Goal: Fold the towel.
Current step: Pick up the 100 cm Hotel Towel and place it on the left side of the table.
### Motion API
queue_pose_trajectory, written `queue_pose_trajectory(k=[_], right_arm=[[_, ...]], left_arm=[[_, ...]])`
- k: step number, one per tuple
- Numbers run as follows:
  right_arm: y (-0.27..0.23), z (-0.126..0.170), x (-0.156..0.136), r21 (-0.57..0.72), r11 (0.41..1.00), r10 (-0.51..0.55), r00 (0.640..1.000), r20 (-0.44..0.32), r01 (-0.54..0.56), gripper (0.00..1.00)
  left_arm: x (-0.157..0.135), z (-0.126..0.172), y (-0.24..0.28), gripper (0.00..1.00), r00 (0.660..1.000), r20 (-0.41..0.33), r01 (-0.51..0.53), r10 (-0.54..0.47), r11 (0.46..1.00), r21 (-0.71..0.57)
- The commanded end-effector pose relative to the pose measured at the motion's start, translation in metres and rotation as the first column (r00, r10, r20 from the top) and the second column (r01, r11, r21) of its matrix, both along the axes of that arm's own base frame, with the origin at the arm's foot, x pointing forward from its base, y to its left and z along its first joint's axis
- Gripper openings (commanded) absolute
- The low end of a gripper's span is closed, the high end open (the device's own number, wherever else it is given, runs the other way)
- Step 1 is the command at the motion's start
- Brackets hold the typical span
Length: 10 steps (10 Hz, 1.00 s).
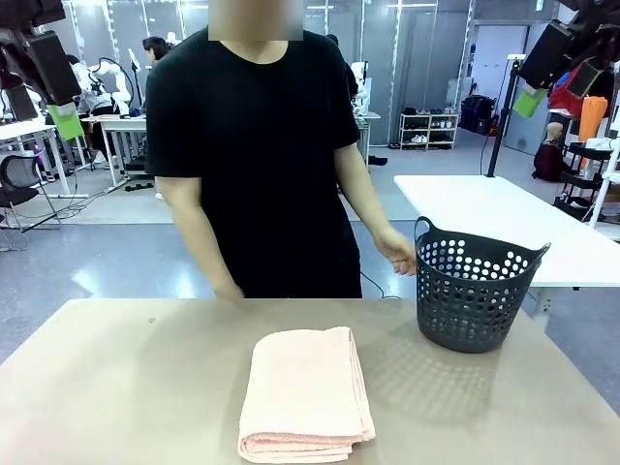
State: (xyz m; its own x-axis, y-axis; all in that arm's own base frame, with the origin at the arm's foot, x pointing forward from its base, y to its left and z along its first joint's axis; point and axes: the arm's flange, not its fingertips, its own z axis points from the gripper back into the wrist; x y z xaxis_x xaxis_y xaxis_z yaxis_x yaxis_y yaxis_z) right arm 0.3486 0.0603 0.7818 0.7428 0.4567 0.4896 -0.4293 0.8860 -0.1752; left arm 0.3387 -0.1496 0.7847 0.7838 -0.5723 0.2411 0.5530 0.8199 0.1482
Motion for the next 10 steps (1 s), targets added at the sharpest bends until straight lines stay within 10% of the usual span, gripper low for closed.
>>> queue_pose_trajectory(k=[1, 4, 10], right_arm=[[-0.001, 0.001, 0.001, -0.002, 1.0, 0.001, 1.0, -0.001, -0.001, 1.0], [-0.001, 0.001, 0.001, -0.002, 1.0, 0.001, 1.0, -0.001, -0.001, 1.0], [-0.001, 0.001, 0.001, -0.002, 1.0, 0.001, 1.0, -0.001, -0.001, 1.0]], left_arm=[[0.0, 0.003, 0.002, 1.0, 1.0, -0.003, 0.014, -0.014, 1.0, -0.004], [0.0, 0.0, 0.0, 1.0, 1.0, 0.0, 0.0, 0.0, 1.0, 0.0], [-0.027, -0.139, -0.037, 1.0, 0.972, -0.105, -0.211, 0.211, 0.977, 0.018]])
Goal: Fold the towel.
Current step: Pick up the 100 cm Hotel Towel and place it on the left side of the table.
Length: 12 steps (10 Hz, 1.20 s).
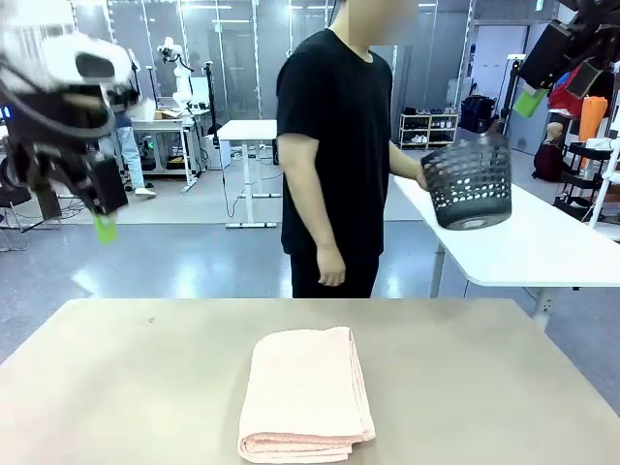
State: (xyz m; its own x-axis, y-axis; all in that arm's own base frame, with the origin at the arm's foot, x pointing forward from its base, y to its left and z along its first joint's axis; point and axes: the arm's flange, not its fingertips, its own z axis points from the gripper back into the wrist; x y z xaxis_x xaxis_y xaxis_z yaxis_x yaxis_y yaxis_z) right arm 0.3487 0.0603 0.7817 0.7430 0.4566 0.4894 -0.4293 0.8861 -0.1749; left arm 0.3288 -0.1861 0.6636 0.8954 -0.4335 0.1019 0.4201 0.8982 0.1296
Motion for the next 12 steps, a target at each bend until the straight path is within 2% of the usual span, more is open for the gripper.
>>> queue_pose_trajectory(k=[1, 2, 3, 6, 9, 10, 12], right_arm=[[-0.001, 0.001, 0.001, -0.002, 1.0, 0.001, 1.0, -0.001, -0.001, 1.0], [-0.001, 0.001, 0.001, -0.002, 1.0, 0.001, 1.0, -0.001, -0.001, 1.0], [-0.001, 0.001, 0.001, -0.002, 1.0, 0.001, 1.0, -0.001, -0.001, 1.0], [-0.001, 0.001, 0.001, -0.002, 1.0, 0.001, 1.0, -0.001, -0.001, 1.0], [-0.001, 0.001, 0.001, -0.002, 1.0, 0.001, 1.0, -0.001, -0.001, 1.0], [-0.001, 0.001, 0.001, -0.002, 1.0, 0.001, 1.0, -0.001, -0.001, 1.0], [-0.001, 0.001, 0.001, -0.002, 1.0, 0.001, 1.0, -0.001, -0.001, 1.0]], left_arm=[[-0.021, -0.04, -0.006, 1.0, 0.996, 0.018, -0.086, 0.089, 0.991, -0.101], [-0.025, -0.065, -0.015, 1.0, 0.993, 0.005, -0.117, 0.12, 0.976, -0.182], [-0.024, -0.087, -0.021, 1.0, 0.987, 0.005, -0.155, 0.159, 0.966, -0.206], [-0.017, -0.165, -0.034, 1.0, 0.948, 0.085, -0.268, 0.305, 0.916, -0.3], [-0.017, -0.234, -0.043, 1.0, 0.91, 0.052, -0.34, 0.412, 0.811, -0.476], [-0.015, -0.255, -0.043, 1.0, 0.907, 0.027, -0.348, 0.421, 0.782, -0.517], [-0.01, -0.288, -0.048, 1.0, 0.889, 0.038, -0.354, 0.456, 0.738, -0.575]])
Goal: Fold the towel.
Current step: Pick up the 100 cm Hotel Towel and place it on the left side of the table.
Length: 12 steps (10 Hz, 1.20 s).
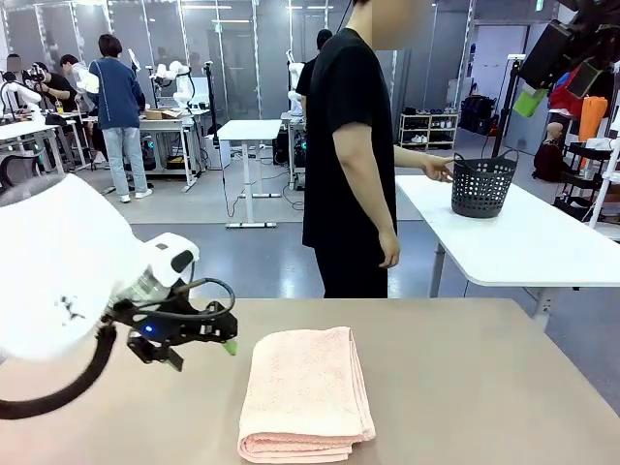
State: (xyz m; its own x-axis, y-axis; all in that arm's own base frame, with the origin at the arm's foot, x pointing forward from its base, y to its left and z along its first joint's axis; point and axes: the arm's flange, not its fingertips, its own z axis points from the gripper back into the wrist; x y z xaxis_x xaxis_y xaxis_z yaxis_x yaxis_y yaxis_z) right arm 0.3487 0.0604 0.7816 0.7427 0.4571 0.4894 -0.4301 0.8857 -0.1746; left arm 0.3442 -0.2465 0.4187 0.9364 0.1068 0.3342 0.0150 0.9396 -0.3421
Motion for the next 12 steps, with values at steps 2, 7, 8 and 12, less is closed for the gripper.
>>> queue_pose_trajectory(k=[2, 7, 8, 12], right_arm=[[-0.001, 0.001, 0.001, -0.003, 1.0, 0.0, 1.0, -0.001, 0.0, 1.0], [-0.001, 0.001, 0.001, -0.003, 1.0, 0.0, 1.0, -0.001, 0.0, 1.0], [-0.001, 0.001, 0.001, -0.003, 1.0, 0.0, 1.0, -0.001, 0.0, 1.0], [-0.001, 0.001, 0.001, -0.003, 1.0, 0.0, 1.0, -0.001, 0.0, 1.0]], left_arm=[[-0.019, -0.079, 0.005, 1.0, 0.998, 0.053, 0.033, -0.025, 0.988, -0.152], [-0.004, -0.124, 0.007, 1.0, 0.988, 0.139, 0.103, -0.072, 0.968, -0.23], [0.0, -0.129, 0.009, 1.0, 0.989, 0.117, 0.116, -0.09, 0.965, -0.237], [-0.003, -0.065, 0.009, 1.0, 0.992, 0.092, 0.107, -0.088, 0.968, -0.228]])
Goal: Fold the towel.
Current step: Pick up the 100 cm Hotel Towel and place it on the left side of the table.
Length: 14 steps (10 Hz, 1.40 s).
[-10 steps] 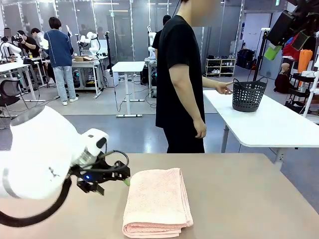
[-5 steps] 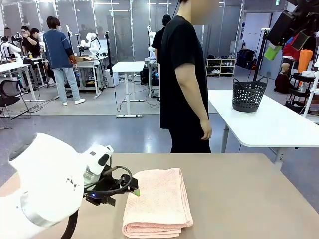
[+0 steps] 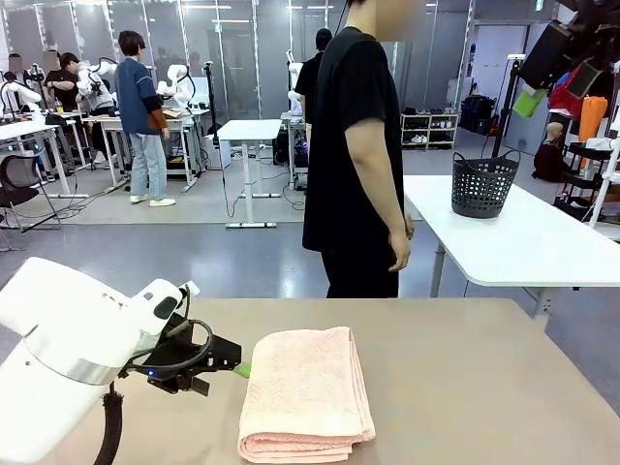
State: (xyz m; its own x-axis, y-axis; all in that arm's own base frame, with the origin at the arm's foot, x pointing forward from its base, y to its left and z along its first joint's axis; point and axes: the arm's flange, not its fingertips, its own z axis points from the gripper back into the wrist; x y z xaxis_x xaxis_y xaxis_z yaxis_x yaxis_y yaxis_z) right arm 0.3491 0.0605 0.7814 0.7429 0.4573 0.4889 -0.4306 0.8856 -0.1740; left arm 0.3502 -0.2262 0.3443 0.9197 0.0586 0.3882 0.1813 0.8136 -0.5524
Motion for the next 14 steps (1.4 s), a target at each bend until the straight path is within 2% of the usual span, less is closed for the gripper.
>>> queue_pose_trajectory(k=[1, 3, 4, 8, 10, 14], right_arm=[[-0.001, 0.001, 0.001, -0.003, 1.0, 0.0, 1.0, 0.0, 0.0, 1.0], [-0.001, 0.001, 0.001, -0.003, 1.0, 0.0, 1.0, 0.0, 0.0, 1.0], [-0.001, 0.001, 0.001, -0.003, 1.0, 0.0, 1.0, 0.0, 0.0, 1.0], [-0.001, 0.001, 0.001, -0.003, 1.0, 0.0, 1.0, 0.0, 0.0, 1.0], [-0.001, 0.001, 0.001, -0.003, 1.0, 0.0, 1.0, 0.0, 0.0, 1.0], [-0.001, 0.001, 0.001, -0.003, 1.0, 0.0, 1.0, 0.0, 0.0, 1.0]], left_arm=[[-0.009, 0.01, -0.011, 1.0, 0.999, -0.004, -0.049, 0.049, 0.999, 0.011], [-0.009, 0.01, -0.011, 1.0, 0.999, -0.004, -0.049, 0.049, 0.999, 0.011], [-0.004, 0.002, -0.005, 1.0, 1.0, -0.004, -0.017, 0.017, 1.0, 0.001], [0.039, -0.023, -0.006, 1.0, 0.998, 0.02, 0.066, -0.066, 0.998, -0.005], [0.046, -0.035, -0.01, 1.0, 0.997, 0.013, 0.075, -0.075, 0.997, -0.007], [0.055, -0.065, -0.022, 1.0, 1.0, 0.017, 0.027, -0.026, 0.998, -0.065]])
